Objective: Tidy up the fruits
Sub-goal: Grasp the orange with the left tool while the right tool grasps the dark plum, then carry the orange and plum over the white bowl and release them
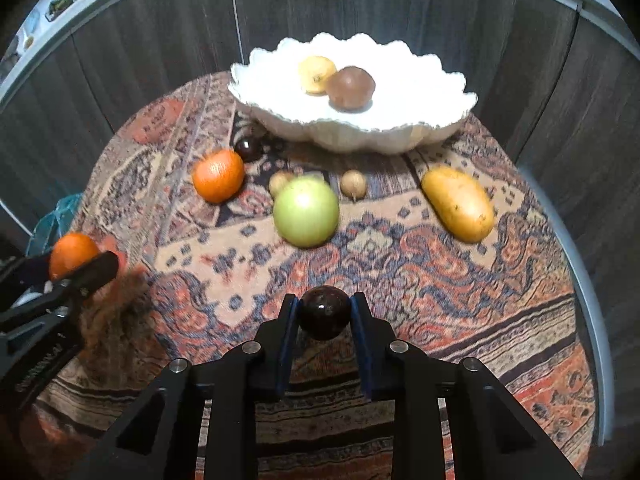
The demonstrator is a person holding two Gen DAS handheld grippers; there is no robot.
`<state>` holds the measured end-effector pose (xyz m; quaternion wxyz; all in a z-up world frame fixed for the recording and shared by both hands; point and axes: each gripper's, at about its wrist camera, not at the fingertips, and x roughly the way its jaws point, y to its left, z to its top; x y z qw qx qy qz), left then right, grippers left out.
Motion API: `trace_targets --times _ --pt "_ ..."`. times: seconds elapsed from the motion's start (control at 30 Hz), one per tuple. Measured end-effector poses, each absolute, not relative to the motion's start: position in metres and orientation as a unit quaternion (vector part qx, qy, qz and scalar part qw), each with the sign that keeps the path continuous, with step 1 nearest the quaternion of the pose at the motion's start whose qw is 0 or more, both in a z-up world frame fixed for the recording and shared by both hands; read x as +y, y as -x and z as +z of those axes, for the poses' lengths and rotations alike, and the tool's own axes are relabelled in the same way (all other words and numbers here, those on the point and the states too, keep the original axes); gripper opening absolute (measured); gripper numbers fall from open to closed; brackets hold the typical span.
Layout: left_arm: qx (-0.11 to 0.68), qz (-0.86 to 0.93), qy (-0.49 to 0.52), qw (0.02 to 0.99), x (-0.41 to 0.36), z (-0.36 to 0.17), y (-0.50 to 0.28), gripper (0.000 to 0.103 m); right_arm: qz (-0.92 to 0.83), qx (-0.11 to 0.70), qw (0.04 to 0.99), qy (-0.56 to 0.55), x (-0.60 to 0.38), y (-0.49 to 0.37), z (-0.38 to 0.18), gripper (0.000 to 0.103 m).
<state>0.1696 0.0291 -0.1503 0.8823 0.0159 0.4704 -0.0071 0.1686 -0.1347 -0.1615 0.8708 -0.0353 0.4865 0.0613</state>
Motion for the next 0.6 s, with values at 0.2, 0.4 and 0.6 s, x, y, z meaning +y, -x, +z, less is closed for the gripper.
trace_targets --times 0.2,0.4,0.6 --pt "0.455 -0.019 -0.019 0.89 0.022 -0.134 -0.185 0.044 0.064 0.461 0.884 0.034 -0.139 -0.181 -0.135 0.027" --pt "0.437 -0.04 -0.025 0.898 0.008 -0.114 -0.207 0.044 0.06 0.437 0.897 0.034 -0.149 -0.197 -0.111 0.027" --pt "0.418 -0.057 -0.034 0.906 -0.006 -0.099 -0.23 0.044 0.054 0.425 0.903 0.029 -0.163 -0.215 -0.099 0.027"
